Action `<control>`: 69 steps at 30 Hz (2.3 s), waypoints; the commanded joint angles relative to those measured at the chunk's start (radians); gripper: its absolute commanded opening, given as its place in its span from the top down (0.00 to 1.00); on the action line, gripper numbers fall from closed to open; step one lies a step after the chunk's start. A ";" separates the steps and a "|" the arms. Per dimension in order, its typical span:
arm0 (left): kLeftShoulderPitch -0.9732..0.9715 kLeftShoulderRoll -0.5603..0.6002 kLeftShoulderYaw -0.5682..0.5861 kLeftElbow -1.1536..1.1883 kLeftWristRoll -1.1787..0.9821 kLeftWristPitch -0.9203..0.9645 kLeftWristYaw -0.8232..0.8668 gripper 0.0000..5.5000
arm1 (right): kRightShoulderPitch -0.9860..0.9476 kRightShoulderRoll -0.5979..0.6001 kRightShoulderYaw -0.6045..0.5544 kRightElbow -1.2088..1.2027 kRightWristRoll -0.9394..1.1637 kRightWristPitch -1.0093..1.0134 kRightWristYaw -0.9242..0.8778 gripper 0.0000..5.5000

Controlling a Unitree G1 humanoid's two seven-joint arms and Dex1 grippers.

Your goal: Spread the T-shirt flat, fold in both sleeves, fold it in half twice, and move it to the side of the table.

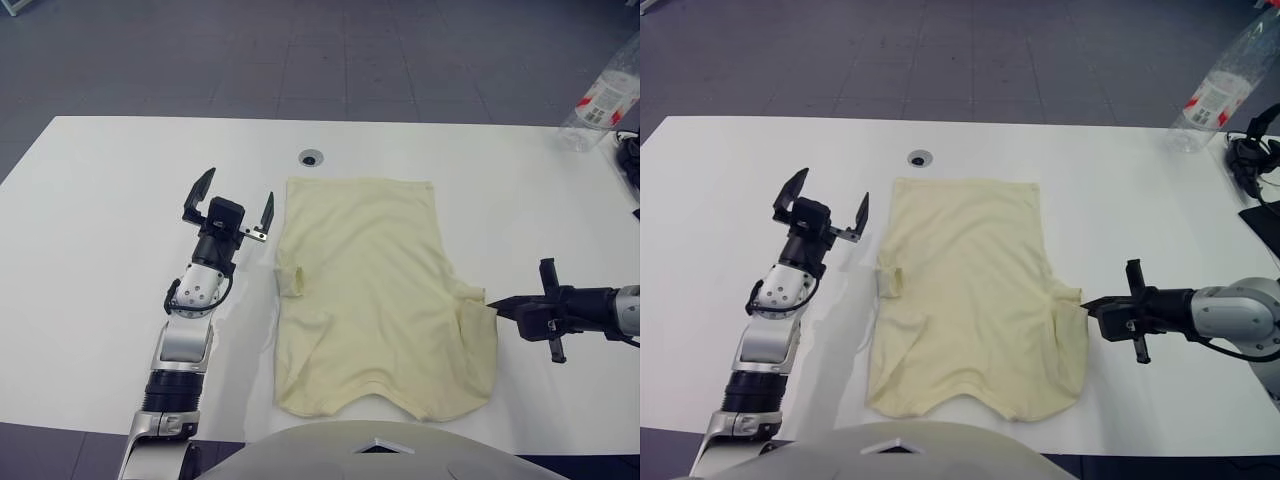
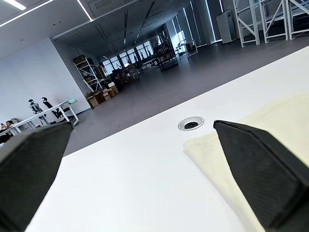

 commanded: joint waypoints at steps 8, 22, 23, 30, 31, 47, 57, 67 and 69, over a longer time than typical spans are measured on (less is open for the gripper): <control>-0.027 0.008 -0.006 0.023 0.014 -0.012 -0.006 0.02 | -0.111 0.046 0.120 -0.067 -0.012 0.024 0.031 1.00; -0.038 0.005 -0.015 0.025 0.022 -0.013 -0.006 0.02 | -0.236 0.115 0.243 -0.147 -0.020 0.086 0.048 1.00; -0.039 0.005 -0.016 0.025 0.023 -0.013 -0.006 0.02 | -0.245 0.121 0.256 -0.147 -0.026 0.088 0.050 1.00; -0.039 0.006 -0.021 0.021 0.025 -0.011 -0.007 0.02 | -0.307 0.172 0.323 -0.137 -0.057 0.104 0.058 1.00; -0.039 0.006 -0.022 0.020 0.024 -0.011 -0.007 0.02 | -0.313 0.176 0.329 -0.135 -0.060 0.105 0.058 1.00; -0.037 0.008 -0.030 0.012 0.028 -0.005 -0.012 0.02 | -0.289 0.212 0.382 -0.134 -0.069 0.139 0.062 0.87; -0.044 0.007 -0.036 0.020 0.032 -0.006 -0.013 0.02 | -0.277 0.242 0.268 -0.144 0.093 0.233 0.027 0.55; 0.103 0.173 -0.045 -0.363 -0.123 0.124 -0.302 0.02 | 0.044 0.264 -0.153 -0.409 0.362 0.625 -0.130 0.26; 0.216 0.275 -0.029 -0.510 -0.137 0.153 -0.398 0.02 | 0.180 0.283 -0.197 -0.505 0.355 0.681 -0.141 0.20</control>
